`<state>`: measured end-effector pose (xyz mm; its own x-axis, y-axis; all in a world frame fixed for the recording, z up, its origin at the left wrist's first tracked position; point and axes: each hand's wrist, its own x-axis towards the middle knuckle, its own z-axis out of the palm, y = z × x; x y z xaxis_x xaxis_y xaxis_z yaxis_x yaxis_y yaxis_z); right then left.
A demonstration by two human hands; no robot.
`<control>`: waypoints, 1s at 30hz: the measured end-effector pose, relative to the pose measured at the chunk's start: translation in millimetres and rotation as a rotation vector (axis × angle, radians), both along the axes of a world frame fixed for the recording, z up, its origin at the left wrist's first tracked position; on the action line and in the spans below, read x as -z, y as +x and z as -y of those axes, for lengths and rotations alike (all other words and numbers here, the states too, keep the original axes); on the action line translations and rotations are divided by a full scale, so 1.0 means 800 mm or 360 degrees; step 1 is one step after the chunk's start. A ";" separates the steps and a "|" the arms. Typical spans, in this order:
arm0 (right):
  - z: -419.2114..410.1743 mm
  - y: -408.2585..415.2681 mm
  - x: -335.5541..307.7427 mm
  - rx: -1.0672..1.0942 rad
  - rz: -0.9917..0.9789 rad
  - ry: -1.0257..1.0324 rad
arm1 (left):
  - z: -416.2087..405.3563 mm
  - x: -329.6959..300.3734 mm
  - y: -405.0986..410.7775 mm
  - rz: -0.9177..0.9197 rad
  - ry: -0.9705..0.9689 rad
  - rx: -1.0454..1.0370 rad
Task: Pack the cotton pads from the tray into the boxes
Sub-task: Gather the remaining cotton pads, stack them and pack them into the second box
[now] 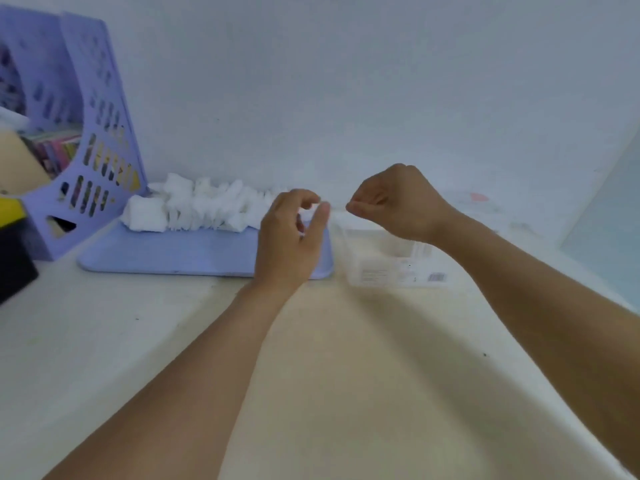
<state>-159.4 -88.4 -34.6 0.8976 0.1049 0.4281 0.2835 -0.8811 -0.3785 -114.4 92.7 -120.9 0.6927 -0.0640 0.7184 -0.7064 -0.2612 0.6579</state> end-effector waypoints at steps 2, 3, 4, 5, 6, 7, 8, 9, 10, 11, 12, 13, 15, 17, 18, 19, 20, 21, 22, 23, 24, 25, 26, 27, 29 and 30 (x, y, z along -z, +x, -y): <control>-0.046 0.014 0.010 0.0039 -0.0016 0.0390 | -0.038 -0.009 0.025 -0.0261 -0.0175 -0.0380; -0.066 0.027 0.016 0.0059 -0.0117 0.0460 | -0.059 -0.007 0.036 -0.0457 -0.0144 -0.0523; -0.087 0.043 0.024 0.0093 -0.0237 0.0427 | -0.081 -0.003 0.047 -0.0651 -0.0073 -0.0616; -0.100 0.059 0.033 0.0149 -0.0334 0.0357 | -0.092 0.003 0.053 -0.0802 -0.0016 -0.0647; -0.112 0.076 0.042 0.0199 -0.0393 0.0306 | -0.099 0.008 0.056 -0.0875 0.0019 -0.0638; -0.121 0.092 0.050 0.0242 -0.0423 0.0289 | -0.100 0.012 0.057 -0.0878 0.0036 -0.0610; -0.125 0.106 0.058 0.0278 -0.0442 0.0279 | -0.098 0.016 0.057 -0.0843 0.0042 -0.0585; -0.131 0.122 0.067 0.0304 -0.0454 0.0255 | -0.098 0.018 0.058 -0.0810 0.0049 -0.0578; -0.135 0.136 0.075 0.0335 -0.0464 0.0225 | -0.097 0.020 0.060 -0.0783 0.0063 -0.0574; -0.133 0.146 0.082 0.0373 -0.0472 0.0213 | -0.092 0.023 0.059 -0.0766 0.0074 -0.0566; -0.136 0.157 0.086 0.0397 -0.0477 0.0220 | -0.092 0.025 0.061 -0.0758 0.0080 -0.0571; -0.136 0.166 0.091 0.0413 -0.0483 0.0233 | -0.091 0.027 0.061 -0.0758 0.0074 -0.0576; -0.138 0.178 0.099 0.0412 -0.0478 0.0217 | -0.088 0.028 0.061 -0.0756 0.0051 -0.0584; -0.140 0.183 0.105 0.0421 -0.0449 0.0201 | -0.087 0.028 0.062 -0.0763 0.0051 -0.0588; -0.142 0.185 0.107 0.0420 -0.0434 0.0197 | -0.088 0.028 0.062 -0.0771 0.0049 -0.0592; -0.141 0.184 0.108 0.0420 -0.0421 0.0190 | -0.087 0.026 0.061 -0.0780 0.0046 -0.0598; -0.140 0.183 0.107 0.0427 -0.0425 0.0194 | -0.087 0.025 0.061 -0.0792 0.0039 -0.0603; -0.139 0.181 0.107 0.0431 -0.0428 0.0216 | -0.087 0.024 0.061 -0.0812 0.0025 -0.0607; -0.137 0.180 0.107 0.0434 -0.0426 0.0253 | -0.088 0.023 0.062 -0.0828 0.0003 -0.0610; -0.135 0.178 0.106 0.0433 -0.0406 0.0291 | -0.087 0.022 0.062 -0.0840 -0.0021 -0.0608; -0.133 0.176 0.106 0.0422 -0.0377 0.0344 | -0.087 0.021 0.061 -0.0847 -0.0045 -0.0599; -0.131 0.173 0.106 0.0400 -0.0344 0.0400 | -0.087 0.021 0.061 -0.0860 -0.0078 -0.0585; -0.130 0.168 0.104 0.0367 -0.0305 0.0447 | -0.086 0.018 0.059 -0.0876 -0.0129 -0.0569; -0.130 0.161 0.101 0.0323 -0.0237 0.0483 | -0.086 0.015 0.058 -0.0896 -0.0187 -0.0543; -0.132 0.141 0.093 0.0203 -0.0045 0.0602 | -0.084 0.007 0.057 -0.0984 -0.0379 -0.0341; -0.135 0.128 0.088 0.0106 0.0033 0.0700 | -0.083 0.001 0.056 -0.1070 -0.0540 -0.0132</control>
